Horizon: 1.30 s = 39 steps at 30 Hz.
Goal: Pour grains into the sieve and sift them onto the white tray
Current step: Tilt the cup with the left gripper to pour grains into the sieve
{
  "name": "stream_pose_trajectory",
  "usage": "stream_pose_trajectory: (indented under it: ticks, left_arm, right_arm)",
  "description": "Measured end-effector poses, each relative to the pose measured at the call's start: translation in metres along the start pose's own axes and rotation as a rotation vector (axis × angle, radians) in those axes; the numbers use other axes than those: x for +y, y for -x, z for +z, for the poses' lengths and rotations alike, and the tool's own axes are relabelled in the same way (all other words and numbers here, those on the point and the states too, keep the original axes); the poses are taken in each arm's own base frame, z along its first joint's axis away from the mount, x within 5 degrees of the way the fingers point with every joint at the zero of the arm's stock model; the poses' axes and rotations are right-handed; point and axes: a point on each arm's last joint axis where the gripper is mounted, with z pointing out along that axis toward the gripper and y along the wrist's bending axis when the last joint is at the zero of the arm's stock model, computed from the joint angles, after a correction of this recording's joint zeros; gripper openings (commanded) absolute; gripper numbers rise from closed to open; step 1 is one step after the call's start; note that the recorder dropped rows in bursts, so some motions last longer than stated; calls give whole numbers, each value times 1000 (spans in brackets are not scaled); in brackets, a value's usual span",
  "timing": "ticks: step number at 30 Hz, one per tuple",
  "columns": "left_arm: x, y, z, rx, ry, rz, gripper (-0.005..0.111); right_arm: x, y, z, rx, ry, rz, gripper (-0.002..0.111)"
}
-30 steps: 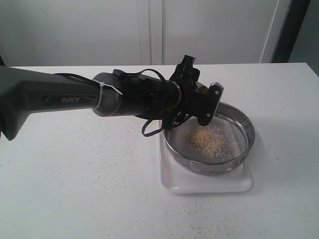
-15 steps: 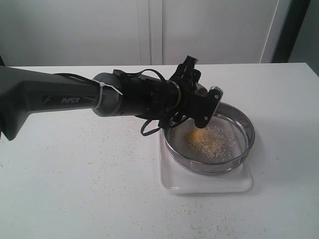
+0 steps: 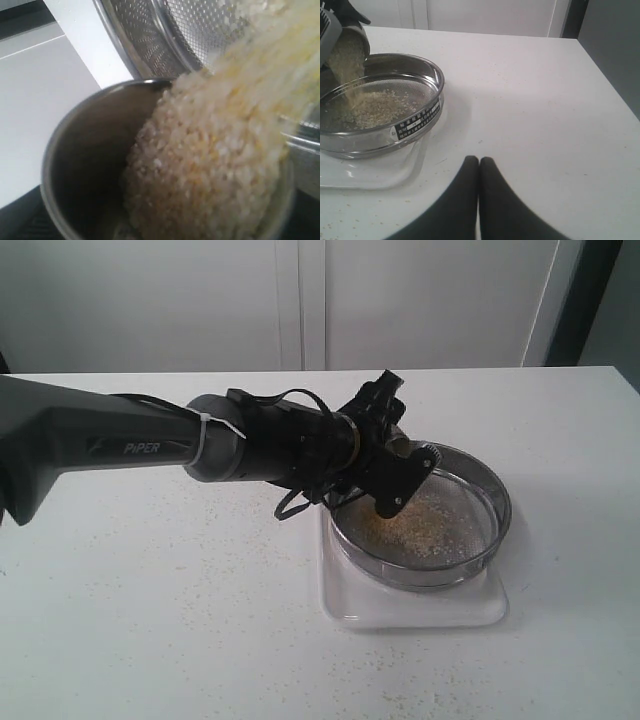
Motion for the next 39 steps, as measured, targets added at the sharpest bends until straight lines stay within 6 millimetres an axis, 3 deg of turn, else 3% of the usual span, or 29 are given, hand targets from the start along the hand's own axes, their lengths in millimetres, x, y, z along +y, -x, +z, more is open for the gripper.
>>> stream_pose_trajectory:
  ticks: [39]
  left_arm:
    - [2,1,2,3,41,532,0]
  right_arm:
    - [0,0,0,0,0,28,0]
